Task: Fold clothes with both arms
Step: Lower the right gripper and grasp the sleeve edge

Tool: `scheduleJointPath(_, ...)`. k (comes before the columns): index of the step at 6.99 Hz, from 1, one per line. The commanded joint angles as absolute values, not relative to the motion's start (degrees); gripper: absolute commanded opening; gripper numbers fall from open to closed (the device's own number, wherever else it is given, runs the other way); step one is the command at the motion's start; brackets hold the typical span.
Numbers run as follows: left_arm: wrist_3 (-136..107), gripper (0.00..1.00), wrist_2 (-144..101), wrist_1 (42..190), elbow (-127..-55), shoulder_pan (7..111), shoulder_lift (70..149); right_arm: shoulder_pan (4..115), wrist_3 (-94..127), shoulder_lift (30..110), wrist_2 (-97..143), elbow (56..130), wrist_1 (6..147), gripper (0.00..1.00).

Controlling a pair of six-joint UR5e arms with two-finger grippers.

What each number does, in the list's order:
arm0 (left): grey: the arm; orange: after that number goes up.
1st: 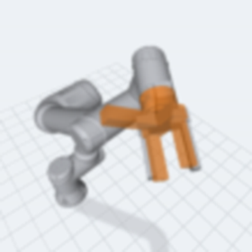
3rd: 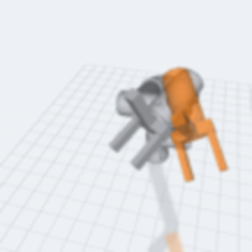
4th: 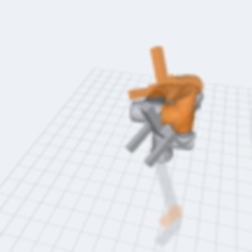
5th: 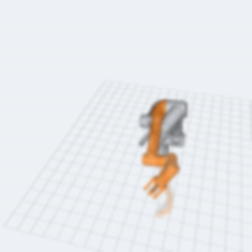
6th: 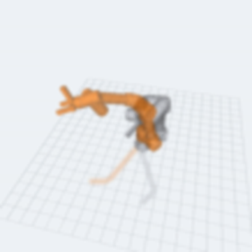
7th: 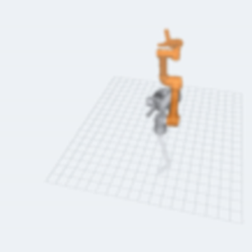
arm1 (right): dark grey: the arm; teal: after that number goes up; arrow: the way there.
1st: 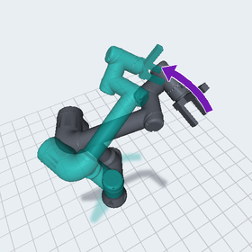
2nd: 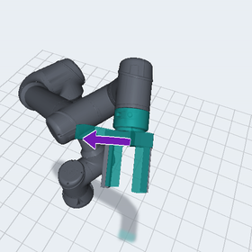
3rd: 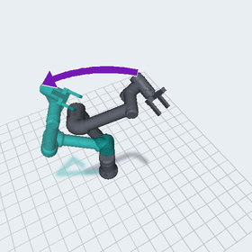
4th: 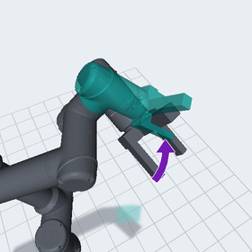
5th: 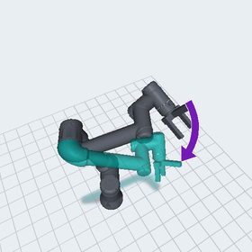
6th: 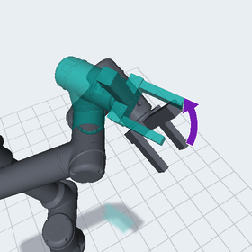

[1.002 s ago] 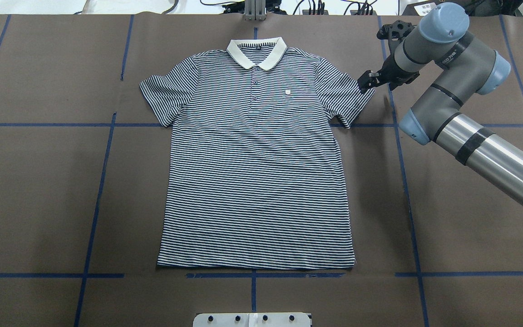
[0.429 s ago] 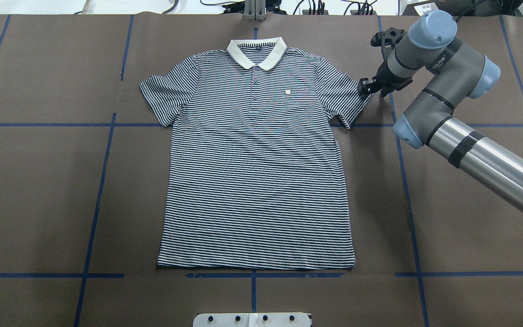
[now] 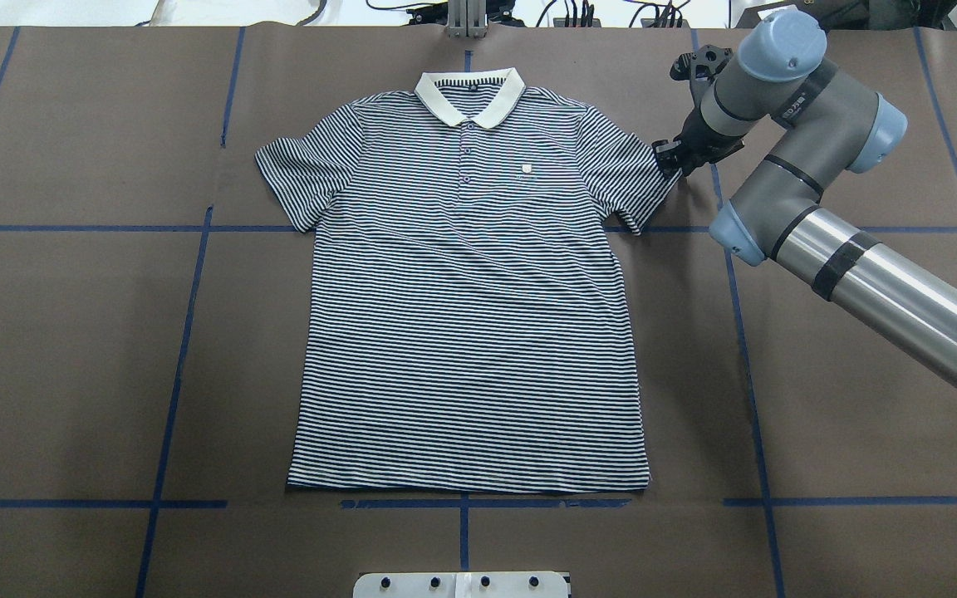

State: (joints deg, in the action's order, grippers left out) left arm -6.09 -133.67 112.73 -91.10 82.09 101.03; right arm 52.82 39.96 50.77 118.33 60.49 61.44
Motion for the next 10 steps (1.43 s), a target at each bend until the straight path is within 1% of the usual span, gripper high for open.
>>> scheduleJointPath(1, -6.15, 1.0, -133.68, 112.68, -91.14, 82.09, 101.16, 52.82, 39.73, 49.93, 118.3, 60.73, 61.61, 0.0)
scheduleJointPath(2, -6.15, 1.0, -133.68, 112.68, -91.23, 82.09, 101.16, 52.82, 39.64, 50.01, 118.21, 60.82, 61.61, 0.0)
scheduleJointPath(3, -6.15, 1.0, -133.68, 112.68, -91.23, 82.09, 101.16, 52.82, 39.46, 50.1, 117.69, 60.65, 61.61, 0.52)
scheduleJointPath(4, -6.15, 1.0, -133.68, 112.68, -91.14, 82.09, 101.16, 52.91, 37.03, 50.01, 116.47, 60.38, 61.7, 0.78)
scheduleJointPath(5, -6.15, 1.0, -133.68, 112.68, -91.14, 82.09, 101.16, 53.08, 36.31, 50.01, 116.46, 59.86, 61.61, 0.81)
scheduleJointPath(7, -6.15, 1.0, -133.68, 112.68, -91.14, 82.09, 101.16, 52.91, 36.3, 50.01, 116.46, 58.8, 61.7, 0.82)
scheduleJointPath(8, -6.15, 1.0, -133.68, 112.68, -91.14, 82.09, 101.16, 52.82, 36.47, 50.01, 116.46, 58.71, 61.79, 0.68)
scheduleJointPath(9, -6.15, 1.0, -133.77, 112.68, -91.23, 82.09, 101.16, 52.65, 36.39, 50.01, 116.46, 58.1, 61.96, 0.42)
scheduleJointPath(10, -6.15, 1.0, -135.07, 112.68, -91.23, 82.09, 101.16, 52.56, 36.3, 50.01, 116.46, 58.1, 62.05, 0.11)
